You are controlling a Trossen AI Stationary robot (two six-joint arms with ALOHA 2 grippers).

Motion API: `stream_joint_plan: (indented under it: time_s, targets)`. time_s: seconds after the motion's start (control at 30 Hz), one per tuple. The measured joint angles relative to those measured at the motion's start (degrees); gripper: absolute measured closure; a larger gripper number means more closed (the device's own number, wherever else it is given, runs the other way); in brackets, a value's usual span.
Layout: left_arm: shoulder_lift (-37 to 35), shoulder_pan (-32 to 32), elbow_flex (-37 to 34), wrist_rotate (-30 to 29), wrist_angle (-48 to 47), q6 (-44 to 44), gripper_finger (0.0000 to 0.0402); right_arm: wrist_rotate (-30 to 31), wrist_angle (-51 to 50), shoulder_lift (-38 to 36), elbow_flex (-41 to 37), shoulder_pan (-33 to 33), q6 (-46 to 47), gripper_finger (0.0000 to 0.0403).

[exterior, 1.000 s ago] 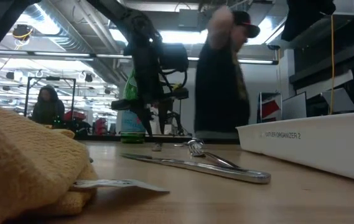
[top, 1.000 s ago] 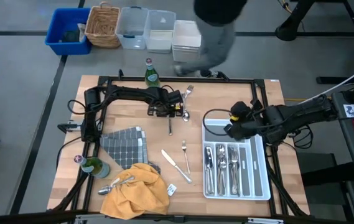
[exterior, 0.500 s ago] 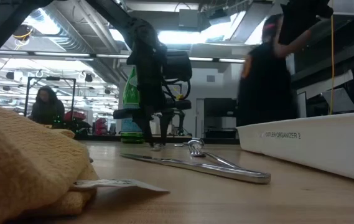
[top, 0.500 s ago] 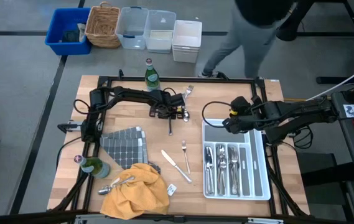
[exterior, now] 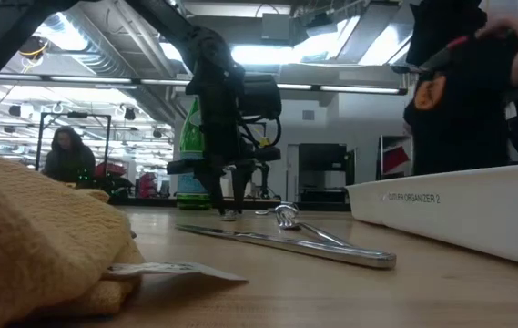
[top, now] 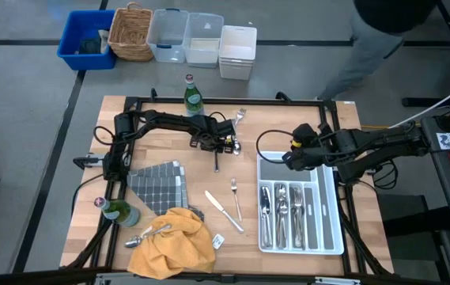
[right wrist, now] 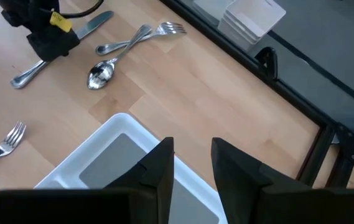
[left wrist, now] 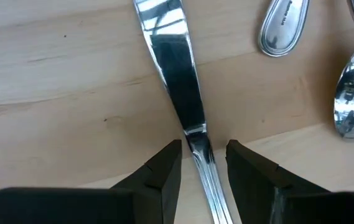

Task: Sort silverware
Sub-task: Stack the silver knife into the white utensil tray with the other silver knives

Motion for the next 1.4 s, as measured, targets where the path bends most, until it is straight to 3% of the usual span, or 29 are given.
stream_joint_plan:
  time_s: [0.27, 0.67, 0.87, 1.4]
  targets:
    - [0.04, 1.68, 0.10, 0.36, -3.46, -1.63, 0.0300, -0.22, -0.02, 0.00, 0.00, 0.01, -0.08, 0.0292]
    - [0.07, 4.02, 0.01, -0.74, -9.73, 7.10, 0.0368, -0.22, -0.06, 0.00, 0.00, 0.01, -0.17, 0.0292]
    - [0.07, 4.27, -0.05, -1.33, -10.38, 12.31, 0.0357, -0.22, -0.07, 0.00, 0.00, 0.01, -0.19, 0.0292]
    - [0.07, 2.73, -0.10, -1.68, -9.25, 12.31, 0.0372, -0.22, -0.09, 0.00, 0.00, 0.01, -0.20, 0.0292]
